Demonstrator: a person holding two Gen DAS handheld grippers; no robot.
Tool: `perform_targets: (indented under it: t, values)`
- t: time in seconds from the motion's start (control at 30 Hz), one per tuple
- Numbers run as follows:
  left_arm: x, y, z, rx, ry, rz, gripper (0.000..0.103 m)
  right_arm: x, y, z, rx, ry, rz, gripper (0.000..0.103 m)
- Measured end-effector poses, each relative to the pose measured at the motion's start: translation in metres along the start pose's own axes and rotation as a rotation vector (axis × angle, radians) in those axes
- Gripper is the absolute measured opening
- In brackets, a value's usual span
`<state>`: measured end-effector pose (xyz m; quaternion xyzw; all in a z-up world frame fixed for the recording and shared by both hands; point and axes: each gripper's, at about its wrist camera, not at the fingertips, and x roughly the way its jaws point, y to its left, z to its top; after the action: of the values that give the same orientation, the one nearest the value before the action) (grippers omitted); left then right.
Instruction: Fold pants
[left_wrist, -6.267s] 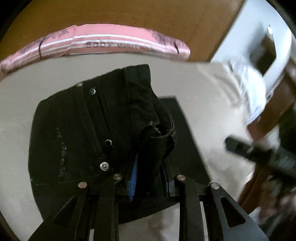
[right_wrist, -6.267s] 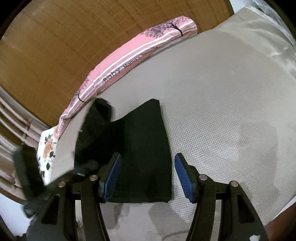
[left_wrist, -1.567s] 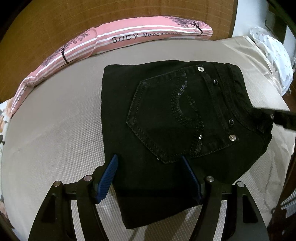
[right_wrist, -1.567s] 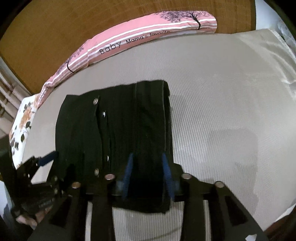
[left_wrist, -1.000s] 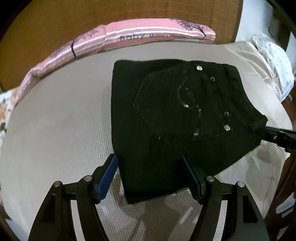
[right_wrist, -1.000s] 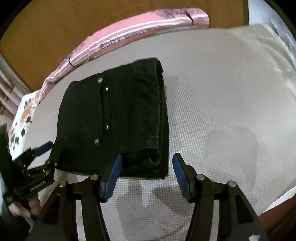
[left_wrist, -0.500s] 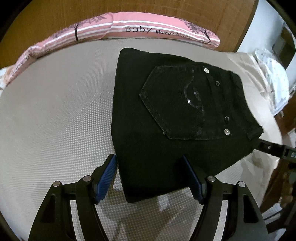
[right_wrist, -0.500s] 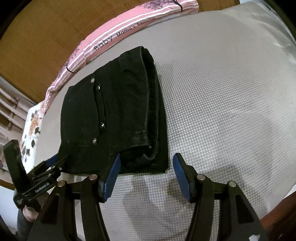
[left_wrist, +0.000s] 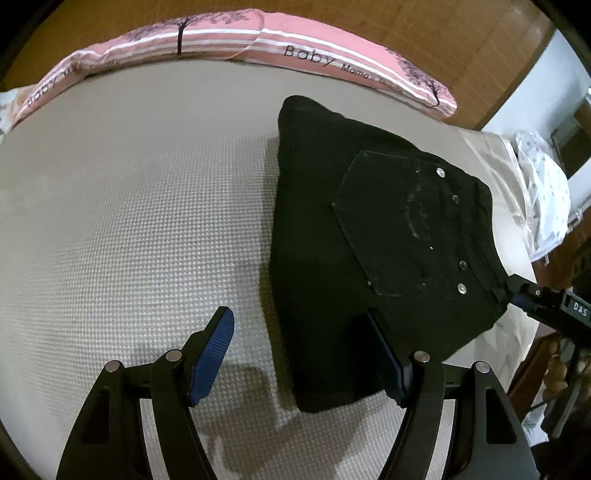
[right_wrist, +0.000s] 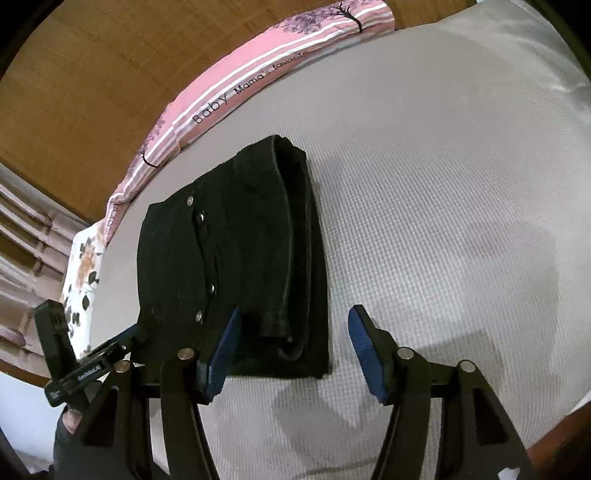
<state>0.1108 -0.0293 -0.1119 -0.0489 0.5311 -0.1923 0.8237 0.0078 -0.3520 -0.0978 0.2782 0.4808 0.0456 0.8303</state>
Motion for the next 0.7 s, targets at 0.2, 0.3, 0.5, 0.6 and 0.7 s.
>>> perform_targets:
  t: [0.2, 0.3, 0.5, 0.6, 0.7]
  values:
    - [0.004, 0.0, 0.007, -0.001, 0.019, 0.002, 0.072, 0.013, -0.002, 0.012, -0.013, 0.034, 0.019, 0.058]
    - [0.006, 0.0, 0.009, 0.003, 0.025, 0.005, 0.072, 0.017, -0.004, 0.016, -0.011, 0.044, 0.026, 0.058]
    - [0.013, 0.002, 0.016, -0.007, 0.043, -0.011, 0.072, 0.028, -0.01, 0.024, -0.003, 0.063, 0.05, 0.058]
    - [0.017, 0.002, 0.019, -0.009, 0.048, -0.014, 0.072, 0.034, -0.012, 0.028, -0.001, 0.072, 0.069, 0.058]
    - [0.018, 0.001, 0.02, 0.0, 0.047, -0.012, 0.072, 0.036, -0.015, 0.031, -0.005, 0.081, 0.093, 0.058]
